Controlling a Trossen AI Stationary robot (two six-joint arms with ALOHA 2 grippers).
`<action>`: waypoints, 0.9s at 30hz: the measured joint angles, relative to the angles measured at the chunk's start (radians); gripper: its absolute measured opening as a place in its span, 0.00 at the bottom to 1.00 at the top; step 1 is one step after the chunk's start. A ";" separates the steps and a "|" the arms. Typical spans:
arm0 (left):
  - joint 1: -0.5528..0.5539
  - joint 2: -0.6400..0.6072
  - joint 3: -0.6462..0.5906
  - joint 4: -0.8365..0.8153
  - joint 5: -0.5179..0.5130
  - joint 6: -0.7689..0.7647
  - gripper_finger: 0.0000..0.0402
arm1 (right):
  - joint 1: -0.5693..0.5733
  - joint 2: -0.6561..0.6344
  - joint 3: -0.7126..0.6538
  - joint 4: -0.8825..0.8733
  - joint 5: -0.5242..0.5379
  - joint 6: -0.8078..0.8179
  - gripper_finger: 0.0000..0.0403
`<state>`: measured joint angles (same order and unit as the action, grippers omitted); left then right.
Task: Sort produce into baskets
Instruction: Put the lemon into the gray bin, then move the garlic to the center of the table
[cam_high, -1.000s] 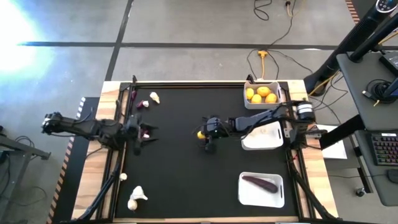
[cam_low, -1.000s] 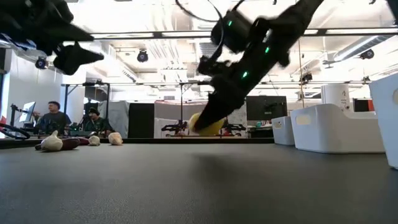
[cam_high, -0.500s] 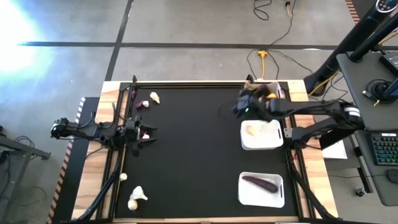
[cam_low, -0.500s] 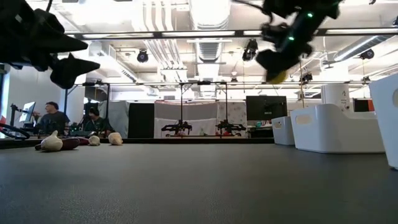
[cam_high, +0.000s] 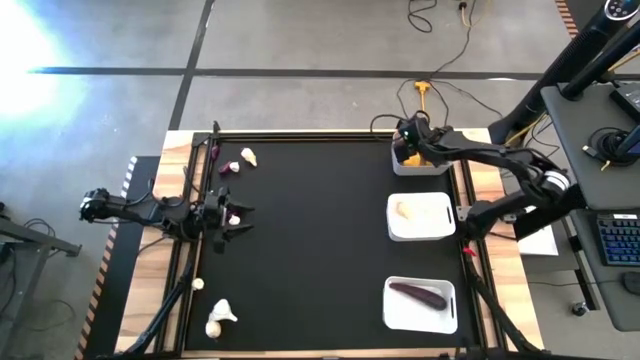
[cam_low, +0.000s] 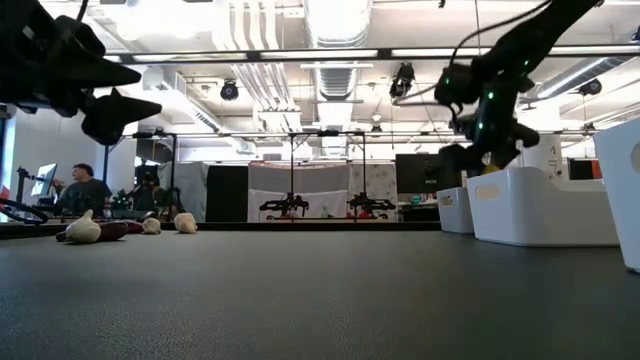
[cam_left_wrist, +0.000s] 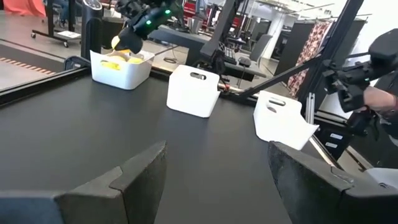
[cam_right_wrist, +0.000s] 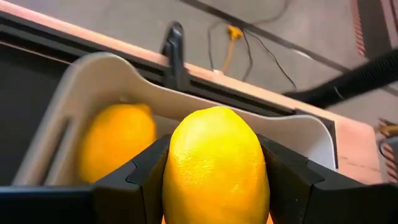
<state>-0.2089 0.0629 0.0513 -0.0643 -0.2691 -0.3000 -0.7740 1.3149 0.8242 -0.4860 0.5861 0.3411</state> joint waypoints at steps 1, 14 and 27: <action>0.000 0.002 0.000 -0.001 0.000 0.000 0.65 | -0.012 0.016 0.000 0.003 0.001 0.000 0.49; 0.000 0.027 0.000 0.002 0.000 -0.001 0.65 | -0.039 0.130 0.001 -0.126 0.178 -0.022 0.49; 0.000 0.030 0.000 0.003 -0.001 -0.001 0.65 | -0.036 0.070 0.011 -0.154 0.166 -0.099 0.66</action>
<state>-0.2089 0.0933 0.0513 -0.0612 -0.2699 -0.3008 -0.8097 1.3852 0.8353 -0.6395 0.7517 0.2422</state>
